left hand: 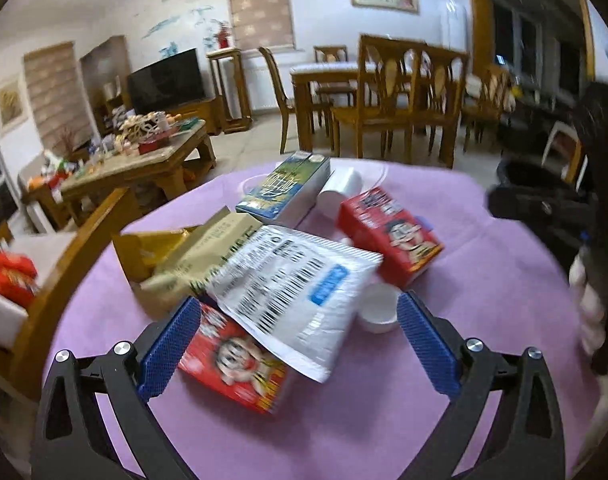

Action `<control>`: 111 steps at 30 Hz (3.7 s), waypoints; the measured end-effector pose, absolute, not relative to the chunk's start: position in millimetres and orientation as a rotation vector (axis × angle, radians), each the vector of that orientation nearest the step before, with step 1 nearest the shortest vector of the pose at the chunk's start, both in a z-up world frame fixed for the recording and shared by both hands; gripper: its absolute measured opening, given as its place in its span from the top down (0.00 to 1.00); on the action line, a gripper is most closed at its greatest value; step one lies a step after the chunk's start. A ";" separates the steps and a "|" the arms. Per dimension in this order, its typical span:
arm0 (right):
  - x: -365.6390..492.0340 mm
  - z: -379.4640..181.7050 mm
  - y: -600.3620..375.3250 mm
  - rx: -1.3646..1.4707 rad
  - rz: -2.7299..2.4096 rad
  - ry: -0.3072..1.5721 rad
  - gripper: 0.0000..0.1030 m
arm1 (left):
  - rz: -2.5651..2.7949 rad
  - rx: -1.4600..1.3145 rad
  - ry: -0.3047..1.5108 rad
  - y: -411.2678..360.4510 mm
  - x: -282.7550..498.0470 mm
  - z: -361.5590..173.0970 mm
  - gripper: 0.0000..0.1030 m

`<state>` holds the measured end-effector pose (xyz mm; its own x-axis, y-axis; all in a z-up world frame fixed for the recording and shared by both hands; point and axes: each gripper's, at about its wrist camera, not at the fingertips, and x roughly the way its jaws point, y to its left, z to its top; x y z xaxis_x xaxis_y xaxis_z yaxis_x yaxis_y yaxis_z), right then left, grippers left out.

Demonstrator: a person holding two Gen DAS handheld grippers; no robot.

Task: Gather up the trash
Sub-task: 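Return both tools to the table and grasp the red milk carton with the right tool, then grasp the white printed wrapper with the left tool while the right tool holds the carton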

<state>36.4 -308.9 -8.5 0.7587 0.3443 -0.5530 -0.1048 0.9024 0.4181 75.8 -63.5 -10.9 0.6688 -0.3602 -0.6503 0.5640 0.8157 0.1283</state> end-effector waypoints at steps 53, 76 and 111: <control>18.2 -17.5 -339.2 0.586 0.367 0.455 0.48 | -0.442 0.248 0.659 -98.0 92.9 13.8 0.05; 19.0 -18.9 -336.3 0.639 0.365 0.462 0.48 | -0.547 0.227 0.791 -100.1 97.6 -16.9 0.71; -1.5 -23.3 -348.3 0.682 0.411 0.370 0.48 | -0.634 0.049 0.599 -73.3 46.8 20.9 0.86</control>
<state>-1.5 -348.3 -23.3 0.8566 0.4786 -0.1926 -0.2422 0.7027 0.6690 46.8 -73.3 20.9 0.6431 -0.5430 -0.5400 0.5706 0.8101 -0.1350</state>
